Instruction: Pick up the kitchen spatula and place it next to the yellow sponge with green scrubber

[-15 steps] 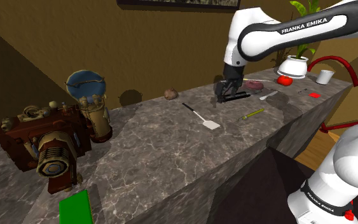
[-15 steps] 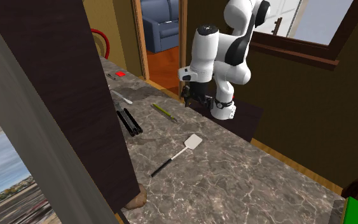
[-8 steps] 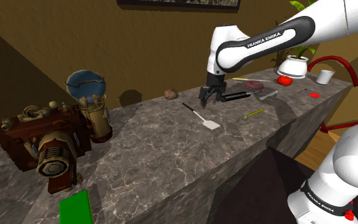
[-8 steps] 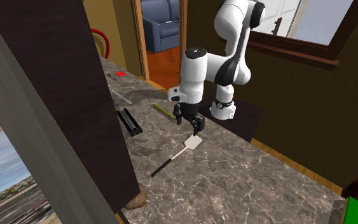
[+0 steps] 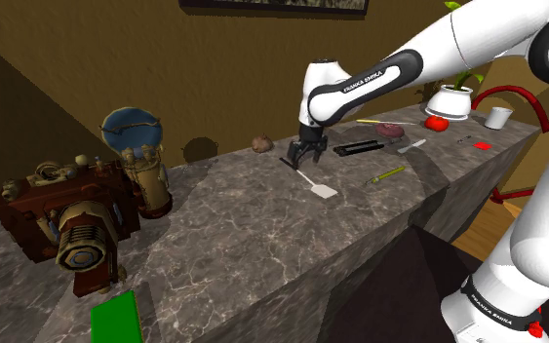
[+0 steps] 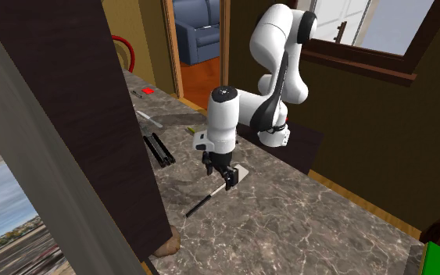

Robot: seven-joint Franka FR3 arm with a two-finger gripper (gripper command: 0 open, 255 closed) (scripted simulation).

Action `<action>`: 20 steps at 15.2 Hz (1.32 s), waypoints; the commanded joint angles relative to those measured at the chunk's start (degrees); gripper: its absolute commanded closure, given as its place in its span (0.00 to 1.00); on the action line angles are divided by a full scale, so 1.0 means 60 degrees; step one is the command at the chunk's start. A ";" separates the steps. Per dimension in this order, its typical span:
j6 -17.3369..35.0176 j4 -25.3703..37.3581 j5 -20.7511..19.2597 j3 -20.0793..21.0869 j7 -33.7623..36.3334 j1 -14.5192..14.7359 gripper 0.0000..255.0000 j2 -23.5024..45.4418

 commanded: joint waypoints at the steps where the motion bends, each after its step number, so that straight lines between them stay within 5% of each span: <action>1: 0.0238 0.0016 -0.0033 -0.0010 0.0030 0.0002 0.00 0.0245; 13: 0.0752 -0.0139 -0.0099 -0.0028 0.0075 0.0011 0.00 0.0607; 14: 0.0752 -0.0139 -0.0099 -0.0028 0.0075 0.0011 1.00 0.0607; 20: 0.0752 -0.0139 -0.0099 -0.0028 0.0075 0.0011 1.00 0.0607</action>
